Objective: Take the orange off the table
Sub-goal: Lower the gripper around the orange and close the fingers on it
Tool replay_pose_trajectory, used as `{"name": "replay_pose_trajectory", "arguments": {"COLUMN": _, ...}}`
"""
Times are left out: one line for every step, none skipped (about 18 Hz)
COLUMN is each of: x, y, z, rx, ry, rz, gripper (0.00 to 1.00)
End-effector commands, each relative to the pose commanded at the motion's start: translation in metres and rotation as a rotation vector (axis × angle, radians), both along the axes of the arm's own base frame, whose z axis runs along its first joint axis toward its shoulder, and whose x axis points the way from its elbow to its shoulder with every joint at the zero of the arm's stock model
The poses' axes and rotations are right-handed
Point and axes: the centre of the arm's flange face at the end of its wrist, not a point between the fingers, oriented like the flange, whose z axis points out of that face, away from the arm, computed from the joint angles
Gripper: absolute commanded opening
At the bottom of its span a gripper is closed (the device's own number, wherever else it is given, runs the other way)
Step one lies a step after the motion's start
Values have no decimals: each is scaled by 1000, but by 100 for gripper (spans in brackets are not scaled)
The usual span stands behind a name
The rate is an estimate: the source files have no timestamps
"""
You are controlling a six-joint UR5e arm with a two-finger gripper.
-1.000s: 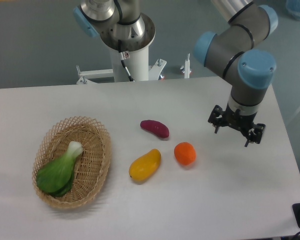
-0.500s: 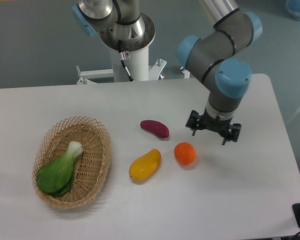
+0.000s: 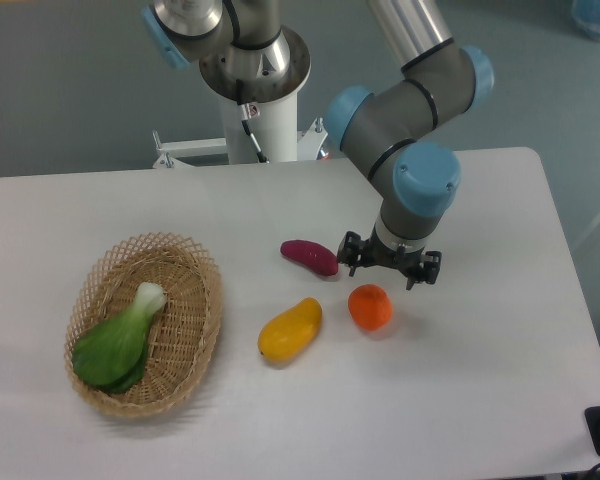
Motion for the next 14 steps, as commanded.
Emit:
{"name": "replay_pose_trajectory", "arguments": {"x": 1, "y": 3, "z": -4, "rx": -4, "ry": 0, "rz": 23, "gripper": 100}}
{"name": "replay_pose_trajectory", "arguments": {"x": 4, "y": 11, "z": -9, "rx": -2, "ry": 16, "rz": 33, "gripper": 100}}
{"name": "replay_pose_trajectory", "arguments": {"x": 6, "y": 16, "z": -12, "rx": 2, "ry": 37, "rz": 41, "gripper": 100}}
{"name": "replay_pose_trajectory", "arguments": {"x": 8, "y": 17, "z": -16, "rx": -1, "ry": 52, "rz": 43, "gripper": 100}}
{"name": "replay_pose_trajectory", "arguments": {"x": 10, "y": 16, "z": -19, "rx": -1, "ry": 56, "rz": 43, "gripper": 100}}
{"name": "replay_pose_trajectory", "arguments": {"x": 10, "y": 16, "z": -20, "rx": -1, "ry": 58, "rz": 45, "gripper": 100}}
{"name": "replay_pose_trajectory", "arguments": {"x": 10, "y": 17, "z": -21, "rx": -4, "ry": 58, "rz": 48, "gripper": 100}}
{"name": "replay_pose_trajectory", "arguments": {"x": 11, "y": 18, "z": -25, "rx": -7, "ry": 55, "rz": 58, "gripper": 100}}
{"name": "replay_pose_trajectory", "arguments": {"x": 12, "y": 20, "z": -27, "rx": -12, "ry": 54, "rz": 70, "gripper": 100}}
{"name": "replay_pose_trajectory", "arguments": {"x": 12, "y": 20, "z": -28, "rx": -21, "ry": 59, "rz": 76, "gripper": 100}}
{"name": "replay_pose_trajectory", "arguments": {"x": 12, "y": 20, "z": -28, "rx": -27, "ry": 64, "rz": 76, "gripper": 99}}
{"name": "replay_pose_trajectory", "arguments": {"x": 12, "y": 20, "z": -29, "rx": -32, "ry": 64, "rz": 76, "gripper": 97}}
{"name": "replay_pose_trajectory", "arguments": {"x": 12, "y": 19, "z": -32, "rx": -40, "ry": 66, "rz": 75, "gripper": 96}}
{"name": "replay_pose_trajectory", "arguments": {"x": 15, "y": 23, "z": -31, "rx": -46, "ry": 77, "rz": 72, "gripper": 92}}
